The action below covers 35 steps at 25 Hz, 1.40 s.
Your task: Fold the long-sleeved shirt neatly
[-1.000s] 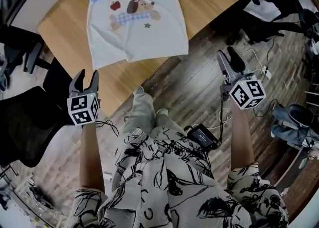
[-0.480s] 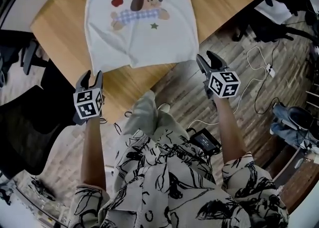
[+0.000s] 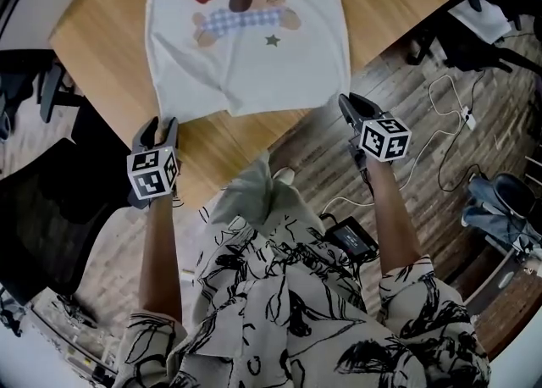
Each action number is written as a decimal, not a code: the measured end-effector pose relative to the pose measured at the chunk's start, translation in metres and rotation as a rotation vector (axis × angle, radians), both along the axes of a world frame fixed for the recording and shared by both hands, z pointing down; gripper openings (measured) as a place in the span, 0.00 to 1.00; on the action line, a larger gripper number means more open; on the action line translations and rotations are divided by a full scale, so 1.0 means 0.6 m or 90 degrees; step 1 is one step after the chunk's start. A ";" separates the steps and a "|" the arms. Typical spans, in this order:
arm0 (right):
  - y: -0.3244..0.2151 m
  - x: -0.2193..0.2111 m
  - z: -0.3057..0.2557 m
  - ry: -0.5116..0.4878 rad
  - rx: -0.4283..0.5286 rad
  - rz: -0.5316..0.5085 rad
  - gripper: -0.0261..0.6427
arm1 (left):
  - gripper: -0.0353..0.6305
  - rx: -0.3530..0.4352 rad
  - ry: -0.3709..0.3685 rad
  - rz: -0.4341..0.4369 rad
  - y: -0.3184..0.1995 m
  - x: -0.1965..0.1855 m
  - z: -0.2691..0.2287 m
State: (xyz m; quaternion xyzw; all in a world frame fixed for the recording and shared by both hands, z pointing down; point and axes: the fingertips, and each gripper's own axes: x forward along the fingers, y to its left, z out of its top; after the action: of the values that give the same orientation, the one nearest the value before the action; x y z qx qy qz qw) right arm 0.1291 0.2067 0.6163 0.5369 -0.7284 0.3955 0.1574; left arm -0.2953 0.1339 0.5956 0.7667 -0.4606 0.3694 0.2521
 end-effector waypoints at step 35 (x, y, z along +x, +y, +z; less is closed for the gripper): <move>0.031 0.018 -0.153 0.055 0.054 -0.017 0.08 | 0.10 0.056 0.065 -0.031 0.042 -0.049 -0.129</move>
State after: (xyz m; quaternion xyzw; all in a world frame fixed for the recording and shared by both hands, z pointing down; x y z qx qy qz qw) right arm 0.1398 0.2251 0.5246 0.5500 -0.7442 0.3383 0.1710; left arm -0.3248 0.1590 0.5184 0.7834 -0.4815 0.3031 0.2500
